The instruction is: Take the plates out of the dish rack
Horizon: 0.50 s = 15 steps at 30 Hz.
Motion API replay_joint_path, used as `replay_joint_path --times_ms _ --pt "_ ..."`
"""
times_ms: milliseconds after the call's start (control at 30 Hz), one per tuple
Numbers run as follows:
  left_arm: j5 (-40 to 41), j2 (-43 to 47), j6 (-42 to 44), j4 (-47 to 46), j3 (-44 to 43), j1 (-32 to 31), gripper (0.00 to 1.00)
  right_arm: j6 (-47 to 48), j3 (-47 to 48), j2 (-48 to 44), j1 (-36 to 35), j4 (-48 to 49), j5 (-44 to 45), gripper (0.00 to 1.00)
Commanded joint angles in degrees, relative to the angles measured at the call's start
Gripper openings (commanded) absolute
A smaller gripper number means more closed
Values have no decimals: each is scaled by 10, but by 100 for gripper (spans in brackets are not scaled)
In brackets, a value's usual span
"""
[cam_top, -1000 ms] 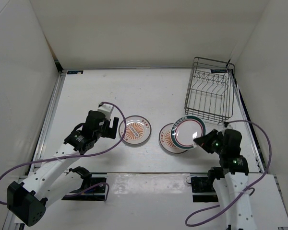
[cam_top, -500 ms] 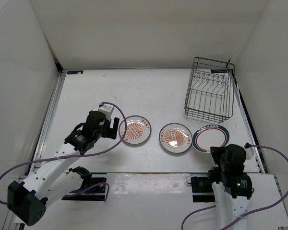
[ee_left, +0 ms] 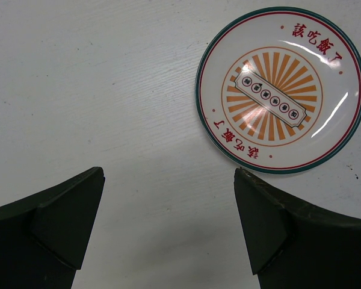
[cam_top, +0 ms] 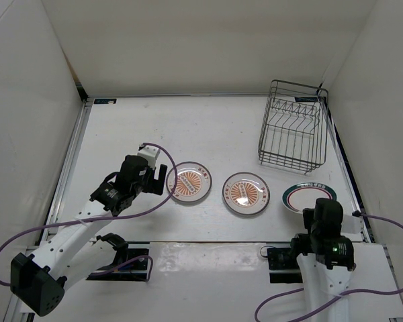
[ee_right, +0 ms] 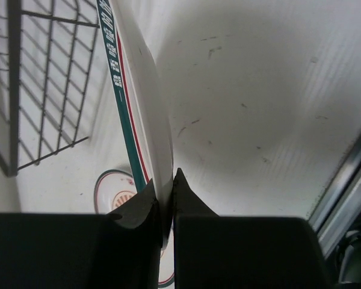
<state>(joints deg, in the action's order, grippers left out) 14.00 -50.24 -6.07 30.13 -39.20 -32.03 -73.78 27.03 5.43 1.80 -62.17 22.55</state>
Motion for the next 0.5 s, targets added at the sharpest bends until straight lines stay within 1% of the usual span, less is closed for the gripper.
replay_joint_path --times_ms 0,200,300,400,433,467 --pt "-4 8 -4 3 -21 -1 100 4 33 41 0 -158 54 0" --pt "-2 4 -4 5 -24 -1 100 18 55 99 0 -153 22 0" --pt "0 6 -4 5 -22 -1 100 7 44 115 -1 -155 -26 0" --pt "4 7 -2 4 -23 -1 100 -1 22 111 0 -141 -69 5" --pt "5 8 -3 5 -24 -1 100 -5 18 107 0 -140 -73 11" --pt "6 8 -2 5 -22 -1 100 -8 13 107 0 -139 -77 13"
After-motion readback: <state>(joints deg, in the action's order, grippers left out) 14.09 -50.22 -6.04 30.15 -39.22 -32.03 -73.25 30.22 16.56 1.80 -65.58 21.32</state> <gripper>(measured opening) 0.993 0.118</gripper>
